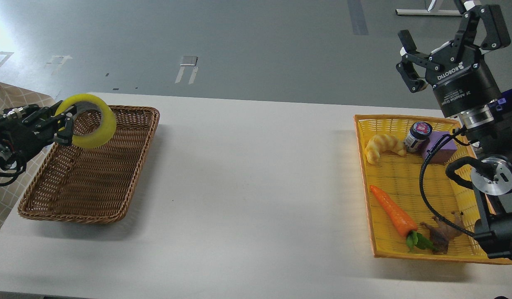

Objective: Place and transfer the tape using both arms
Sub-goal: 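Carry the tape roll with the left gripper over the wicker basket, then lower the tape into the basket and open the left gripper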

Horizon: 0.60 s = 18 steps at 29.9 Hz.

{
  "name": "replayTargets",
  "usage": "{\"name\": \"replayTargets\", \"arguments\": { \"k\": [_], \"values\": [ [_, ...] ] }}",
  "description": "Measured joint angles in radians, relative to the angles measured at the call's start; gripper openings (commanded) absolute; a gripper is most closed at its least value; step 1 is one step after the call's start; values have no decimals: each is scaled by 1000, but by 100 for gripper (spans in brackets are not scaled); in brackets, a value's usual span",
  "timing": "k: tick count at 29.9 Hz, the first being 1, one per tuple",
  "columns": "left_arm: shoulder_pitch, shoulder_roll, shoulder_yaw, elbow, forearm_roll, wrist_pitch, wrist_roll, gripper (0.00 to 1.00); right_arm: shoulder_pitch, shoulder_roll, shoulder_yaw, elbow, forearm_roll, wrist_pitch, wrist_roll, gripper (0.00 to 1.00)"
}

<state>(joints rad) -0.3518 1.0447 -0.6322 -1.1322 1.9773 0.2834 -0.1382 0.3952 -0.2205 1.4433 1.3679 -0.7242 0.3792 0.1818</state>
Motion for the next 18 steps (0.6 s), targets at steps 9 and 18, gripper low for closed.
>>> {"name": "replayTargets", "arguments": {
  "k": [9, 18],
  "values": [
    [5, -83, 6, 77, -3, 2, -29, 27, -16, 1, -2, 9, 0, -20, -2, 100],
    [5, -145, 14, 183, -6, 5, -55, 31, -16, -4, -2, 11, 0, -22, -5, 100]
  ]
}}
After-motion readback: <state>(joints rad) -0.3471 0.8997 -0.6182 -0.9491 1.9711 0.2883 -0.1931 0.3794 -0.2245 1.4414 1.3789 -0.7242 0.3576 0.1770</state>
